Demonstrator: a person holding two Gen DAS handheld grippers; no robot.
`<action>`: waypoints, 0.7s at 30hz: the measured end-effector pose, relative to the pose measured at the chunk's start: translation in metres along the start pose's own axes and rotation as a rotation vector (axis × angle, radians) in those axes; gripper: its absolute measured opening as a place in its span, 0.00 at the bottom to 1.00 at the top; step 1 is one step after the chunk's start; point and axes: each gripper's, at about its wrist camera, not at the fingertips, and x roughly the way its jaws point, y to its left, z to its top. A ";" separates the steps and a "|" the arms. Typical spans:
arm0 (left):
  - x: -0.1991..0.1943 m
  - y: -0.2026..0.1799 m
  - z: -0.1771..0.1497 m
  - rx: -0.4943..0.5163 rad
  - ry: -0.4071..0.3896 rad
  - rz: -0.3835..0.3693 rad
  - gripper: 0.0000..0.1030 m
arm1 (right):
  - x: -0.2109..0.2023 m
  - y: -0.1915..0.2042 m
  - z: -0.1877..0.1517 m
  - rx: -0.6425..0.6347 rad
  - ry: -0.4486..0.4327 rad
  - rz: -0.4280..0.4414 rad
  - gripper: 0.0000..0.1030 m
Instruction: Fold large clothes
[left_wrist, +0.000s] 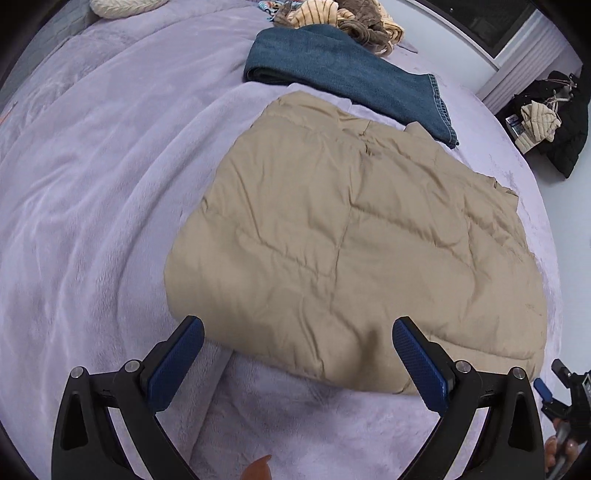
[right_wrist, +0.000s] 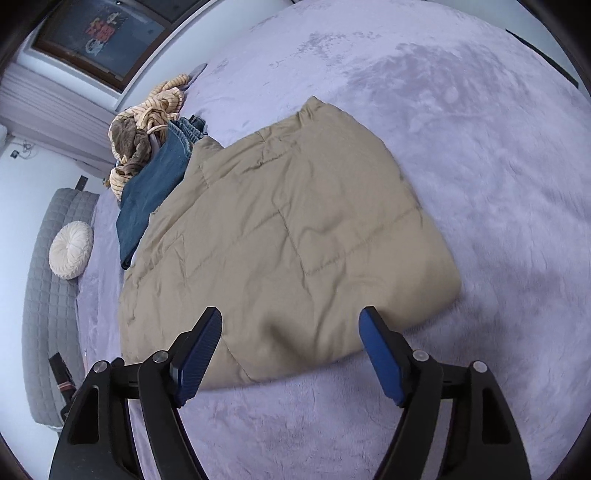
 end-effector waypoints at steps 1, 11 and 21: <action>0.001 0.004 -0.003 -0.019 0.009 -0.012 0.99 | 0.001 -0.005 -0.003 0.021 0.006 0.005 0.78; 0.025 0.036 -0.016 -0.198 0.069 -0.217 0.99 | 0.025 -0.042 -0.020 0.218 0.030 0.085 0.83; 0.063 0.026 -0.005 -0.255 0.089 -0.353 0.99 | 0.062 -0.050 -0.017 0.325 0.040 0.196 1.00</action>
